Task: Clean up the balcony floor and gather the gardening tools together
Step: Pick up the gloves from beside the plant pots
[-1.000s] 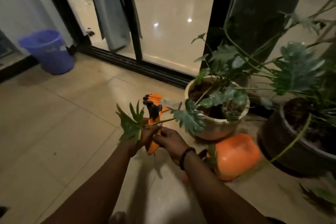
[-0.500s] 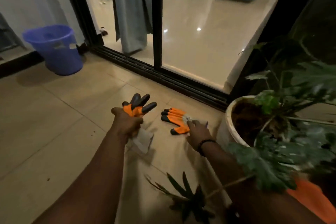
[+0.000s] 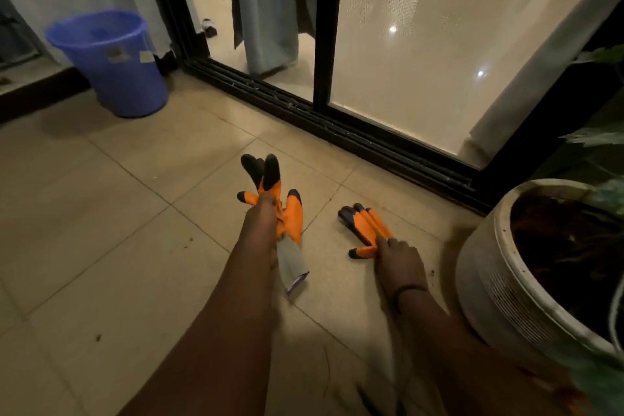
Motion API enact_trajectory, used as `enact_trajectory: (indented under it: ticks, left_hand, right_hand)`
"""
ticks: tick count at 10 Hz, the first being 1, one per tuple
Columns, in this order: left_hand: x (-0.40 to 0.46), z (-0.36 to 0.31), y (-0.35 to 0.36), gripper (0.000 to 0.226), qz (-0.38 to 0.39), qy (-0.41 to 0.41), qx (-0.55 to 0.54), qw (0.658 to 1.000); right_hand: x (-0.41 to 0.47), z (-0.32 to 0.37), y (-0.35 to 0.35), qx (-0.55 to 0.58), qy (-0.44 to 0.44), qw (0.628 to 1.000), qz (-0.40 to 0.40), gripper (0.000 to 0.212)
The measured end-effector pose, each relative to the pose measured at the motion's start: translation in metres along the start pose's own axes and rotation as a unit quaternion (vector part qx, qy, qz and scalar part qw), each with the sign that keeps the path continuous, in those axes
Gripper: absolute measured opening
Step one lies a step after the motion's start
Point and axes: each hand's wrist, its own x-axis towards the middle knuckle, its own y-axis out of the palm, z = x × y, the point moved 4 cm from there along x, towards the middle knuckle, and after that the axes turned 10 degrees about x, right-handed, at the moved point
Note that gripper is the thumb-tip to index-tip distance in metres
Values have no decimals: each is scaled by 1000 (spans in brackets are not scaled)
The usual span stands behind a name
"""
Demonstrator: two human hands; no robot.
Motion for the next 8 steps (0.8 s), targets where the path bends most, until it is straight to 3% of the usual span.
enact_trajectory:
  ticks: [1,2,3,4,5,6,7,8]
  left_hand:
    - [-2,-7,9,57,16,-10,-26,999]
    - [-9,-10,11,63,21,-57,-32,998]
    - [-16,-2,14,77,14,-107,-74,991]
    - [-30,3,24,110,70,-78,-68,992]
    - [-59,-7,47,96,132,29,-6,991]
    - [-69,-6,46,77,59,42,-4,997]
    - [-88,3,30,50,43,-23,-96,994]
    - [-133,0,23,42,45,-68,-178,981]
  right_hand:
    - [-28,12,9,299,76,948,-74,35]
    - [-40,37,-14,492,78,863,-83,20]
    - [-44,62,-58,586,40,802,-109,25]
    - [-62,96,-88,557,-62,823,-93,33]
    - [-87,131,-97,437,-162,885,-8,29]
    - [-110,133,-97,460,-159,872,51,29]
    - [-143,122,-105,507,-113,854,21,28]
    - [-177,114,-122,479,-1,872,-101,53]
